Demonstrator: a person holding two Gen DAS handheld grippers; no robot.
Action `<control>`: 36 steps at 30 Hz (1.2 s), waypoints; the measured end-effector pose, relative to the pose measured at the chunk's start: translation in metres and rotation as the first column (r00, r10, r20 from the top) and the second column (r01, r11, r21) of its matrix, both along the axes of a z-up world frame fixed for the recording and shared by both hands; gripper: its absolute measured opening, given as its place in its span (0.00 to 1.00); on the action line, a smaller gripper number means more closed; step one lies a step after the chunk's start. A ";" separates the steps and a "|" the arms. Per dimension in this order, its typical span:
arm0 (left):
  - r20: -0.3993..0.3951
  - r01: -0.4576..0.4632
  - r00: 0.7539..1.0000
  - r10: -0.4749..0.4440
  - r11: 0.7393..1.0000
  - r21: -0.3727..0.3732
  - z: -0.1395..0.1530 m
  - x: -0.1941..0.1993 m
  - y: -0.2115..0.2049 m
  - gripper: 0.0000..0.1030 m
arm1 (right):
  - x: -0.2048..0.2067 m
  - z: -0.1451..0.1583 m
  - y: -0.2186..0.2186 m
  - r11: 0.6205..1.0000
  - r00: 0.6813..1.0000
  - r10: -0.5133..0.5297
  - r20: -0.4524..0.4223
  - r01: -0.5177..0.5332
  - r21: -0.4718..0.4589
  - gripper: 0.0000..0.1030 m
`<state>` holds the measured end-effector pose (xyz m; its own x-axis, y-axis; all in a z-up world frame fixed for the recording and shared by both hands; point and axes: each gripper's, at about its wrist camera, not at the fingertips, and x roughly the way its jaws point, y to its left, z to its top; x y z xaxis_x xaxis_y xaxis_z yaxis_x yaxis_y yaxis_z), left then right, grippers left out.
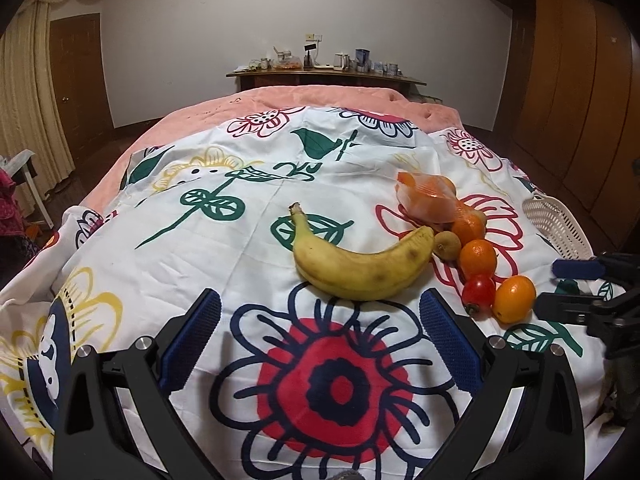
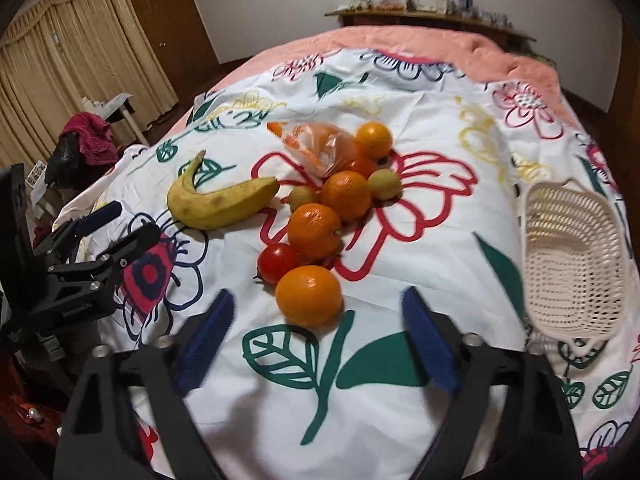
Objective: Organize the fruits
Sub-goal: 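Reach the right gripper to the large orange and close on it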
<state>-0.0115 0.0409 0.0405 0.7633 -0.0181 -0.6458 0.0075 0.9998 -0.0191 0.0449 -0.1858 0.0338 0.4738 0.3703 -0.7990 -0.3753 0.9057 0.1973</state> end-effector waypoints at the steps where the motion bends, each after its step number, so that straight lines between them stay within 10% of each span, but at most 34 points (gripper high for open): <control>1: -0.002 -0.002 1.000 0.002 1.000 0.001 -0.001 0.003 0.001 0.98 | -0.002 0.000 0.005 1.000 1.000 0.005 -0.005 -0.005 0.000 0.71; 16: -0.009 0.033 0.999 -0.032 0.999 0.017 0.003 0.000 -0.010 0.98 | 0.016 -0.018 0.027 0.994 0.995 0.081 -0.062 -0.086 -0.072 0.40; 36: -0.109 0.211 0.973 -0.205 0.976 0.052 -0.007 0.017 -0.069 0.81 | 0.006 0.017 -0.055 0.990 0.994 -0.102 0.044 0.097 0.105 0.40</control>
